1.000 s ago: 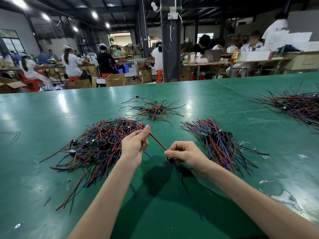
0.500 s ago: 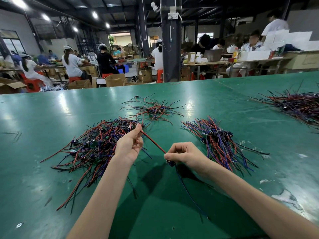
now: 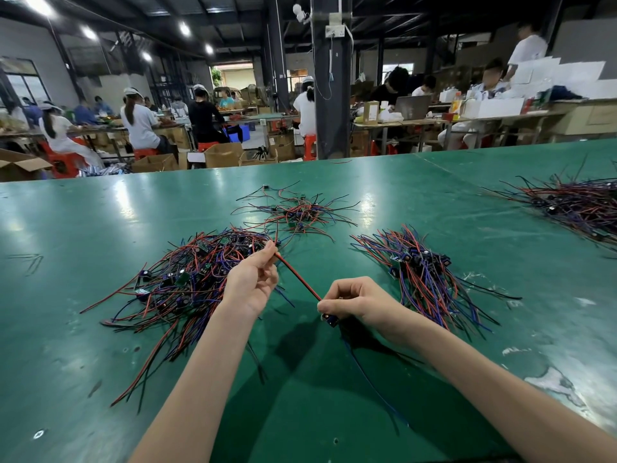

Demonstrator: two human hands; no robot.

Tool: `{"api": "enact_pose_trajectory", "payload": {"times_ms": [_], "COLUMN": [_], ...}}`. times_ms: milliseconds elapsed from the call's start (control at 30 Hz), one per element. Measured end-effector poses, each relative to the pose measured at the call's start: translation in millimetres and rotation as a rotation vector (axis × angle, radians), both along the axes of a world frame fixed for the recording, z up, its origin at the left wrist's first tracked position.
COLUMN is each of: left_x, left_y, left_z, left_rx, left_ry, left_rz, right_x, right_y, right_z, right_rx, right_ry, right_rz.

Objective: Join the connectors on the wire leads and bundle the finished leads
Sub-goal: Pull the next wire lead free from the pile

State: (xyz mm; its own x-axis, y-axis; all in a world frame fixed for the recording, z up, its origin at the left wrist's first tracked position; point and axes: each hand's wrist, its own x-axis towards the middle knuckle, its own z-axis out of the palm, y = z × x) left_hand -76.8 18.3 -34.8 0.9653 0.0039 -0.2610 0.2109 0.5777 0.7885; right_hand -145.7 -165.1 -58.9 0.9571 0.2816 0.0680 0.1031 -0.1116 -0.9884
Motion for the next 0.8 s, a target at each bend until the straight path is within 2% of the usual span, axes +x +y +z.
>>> {"api": "enact_pose_trajectory", "payload": {"times_ms": [300,467,667,800], "left_x": [-1.7,-4.9,-5.9,-8.6], "left_y": [-3.6,-7.8,-8.5,-15.2], "left_z": [-0.4,-2.2,-1.2,-3.1], "left_rx": [0.047,0.179,0.16,0.192], "left_ry": [-0.035,-0.21,-0.201,-0.259], "left_rz": [0.047,0.21,0.197,0.176], "right_x": [-4.3,-3.7,-3.4,-3.6], "right_y": [0.3,0.0,-1.1,-1.3], "right_z": [2.6,3.8,3.4,1.8], "right_rx": [-0.004,0.004,0.02,0.042], "right_ry": [0.029,0.018,0.029,0.043], "right_rz": [0.017,0.022,0.022,-0.023]}}
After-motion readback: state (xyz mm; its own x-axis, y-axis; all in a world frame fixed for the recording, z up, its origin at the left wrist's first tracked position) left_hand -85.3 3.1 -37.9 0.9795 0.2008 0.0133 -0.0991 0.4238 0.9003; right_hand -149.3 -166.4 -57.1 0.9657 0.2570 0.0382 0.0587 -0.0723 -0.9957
